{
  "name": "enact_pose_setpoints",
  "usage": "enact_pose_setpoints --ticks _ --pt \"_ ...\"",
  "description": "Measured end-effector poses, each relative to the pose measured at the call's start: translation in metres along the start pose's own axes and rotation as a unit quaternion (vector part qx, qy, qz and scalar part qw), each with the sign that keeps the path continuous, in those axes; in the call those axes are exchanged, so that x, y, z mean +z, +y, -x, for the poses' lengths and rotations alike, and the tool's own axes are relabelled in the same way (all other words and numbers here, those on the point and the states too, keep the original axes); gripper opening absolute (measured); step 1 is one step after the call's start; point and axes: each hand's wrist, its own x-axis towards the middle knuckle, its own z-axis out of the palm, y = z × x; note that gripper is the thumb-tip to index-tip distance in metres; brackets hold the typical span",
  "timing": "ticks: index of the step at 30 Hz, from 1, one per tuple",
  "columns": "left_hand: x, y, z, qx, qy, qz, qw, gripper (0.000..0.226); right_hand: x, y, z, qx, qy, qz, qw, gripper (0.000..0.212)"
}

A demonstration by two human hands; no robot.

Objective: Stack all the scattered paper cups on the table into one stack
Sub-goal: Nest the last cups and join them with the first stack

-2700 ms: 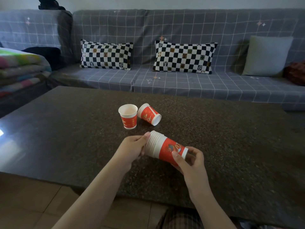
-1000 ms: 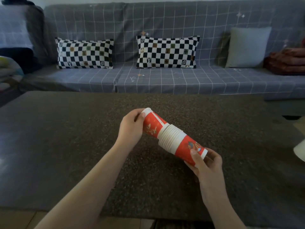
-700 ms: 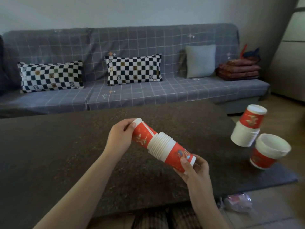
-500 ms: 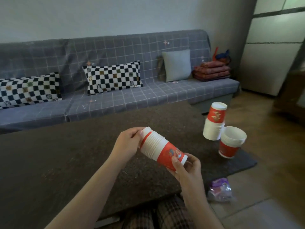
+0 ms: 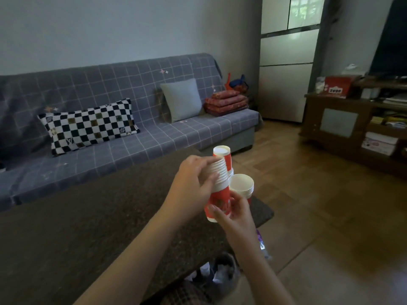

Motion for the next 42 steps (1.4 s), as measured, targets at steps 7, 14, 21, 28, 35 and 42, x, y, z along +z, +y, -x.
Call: enact_pose_setpoints --ticks 7,14,21,28,35,42 --pt "0.039 0.024 -0.050 0.112 0.026 -0.051 0.992 0.036 -0.041 -0.007 -0.081 -0.087 0.103 0.120 0.984 0.057" --pt "0.077 -0.003 -0.058 0.089 -0.033 -0.065 0.993 0.038 -0.060 0.021 -0.090 -0.043 0.106 0.174 0.978 0.055" --pt "0.104 -0.034 -0.039 0.053 -0.123 -0.097 0.986 0.046 -0.067 0.056 -0.083 0.013 0.056 0.103 0.993 0.090" --pt "0.104 -0.042 -0.035 0.063 -0.104 -0.086 0.989 0.058 -0.066 0.061 -0.083 0.050 0.057 0.167 0.983 0.069" --pt "0.095 -0.047 -0.041 -0.049 0.048 0.090 0.994 0.051 -0.069 0.023 -0.069 -0.029 0.100 0.239 0.965 0.070" --pt "0.115 -0.065 -0.034 -0.360 0.044 0.313 0.878 0.046 -0.058 -0.025 -0.079 -0.069 0.124 0.306 0.941 0.087"
